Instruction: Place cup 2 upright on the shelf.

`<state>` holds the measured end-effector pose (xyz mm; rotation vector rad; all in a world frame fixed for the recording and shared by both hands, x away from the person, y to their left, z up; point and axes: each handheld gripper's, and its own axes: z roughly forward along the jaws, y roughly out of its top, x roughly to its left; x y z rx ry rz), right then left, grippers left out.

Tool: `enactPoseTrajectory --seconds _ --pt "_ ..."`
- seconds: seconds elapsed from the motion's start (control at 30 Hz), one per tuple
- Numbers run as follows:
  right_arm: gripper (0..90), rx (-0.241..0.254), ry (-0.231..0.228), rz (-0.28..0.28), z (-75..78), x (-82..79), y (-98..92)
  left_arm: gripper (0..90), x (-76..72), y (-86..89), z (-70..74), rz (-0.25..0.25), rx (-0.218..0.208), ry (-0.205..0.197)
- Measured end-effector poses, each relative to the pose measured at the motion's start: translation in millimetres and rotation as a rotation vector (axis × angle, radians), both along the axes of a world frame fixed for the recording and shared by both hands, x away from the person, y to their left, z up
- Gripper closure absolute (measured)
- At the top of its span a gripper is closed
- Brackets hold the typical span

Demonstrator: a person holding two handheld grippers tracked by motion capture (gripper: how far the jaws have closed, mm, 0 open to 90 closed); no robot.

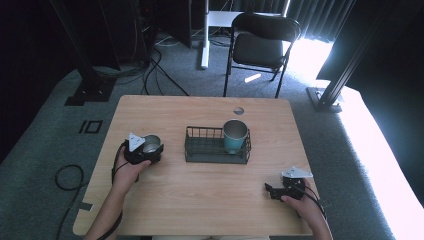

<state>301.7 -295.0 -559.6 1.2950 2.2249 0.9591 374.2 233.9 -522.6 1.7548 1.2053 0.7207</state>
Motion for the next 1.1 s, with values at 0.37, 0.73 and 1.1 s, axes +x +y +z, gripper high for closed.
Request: enactPoseTrajectory --seconds 0.37,0.73,1.1 --pt "11.8 0.0 0.0 0.0 0.0 0.0 0.0 14.1 -2.6 -2.4 23.0 -0.024 -0.043 -0.027" --pt "11.8 0.0 0.0 0.0 0.0 0.0 0.0 14.1 -2.0 -8.2 50.4 -0.072 -0.049 -0.057" --pt "11.8 0.0 0.0 0.0 0.0 -0.1 0.0 14.1 2.2 -17.6 76.8 -0.112 -0.032 -0.087"
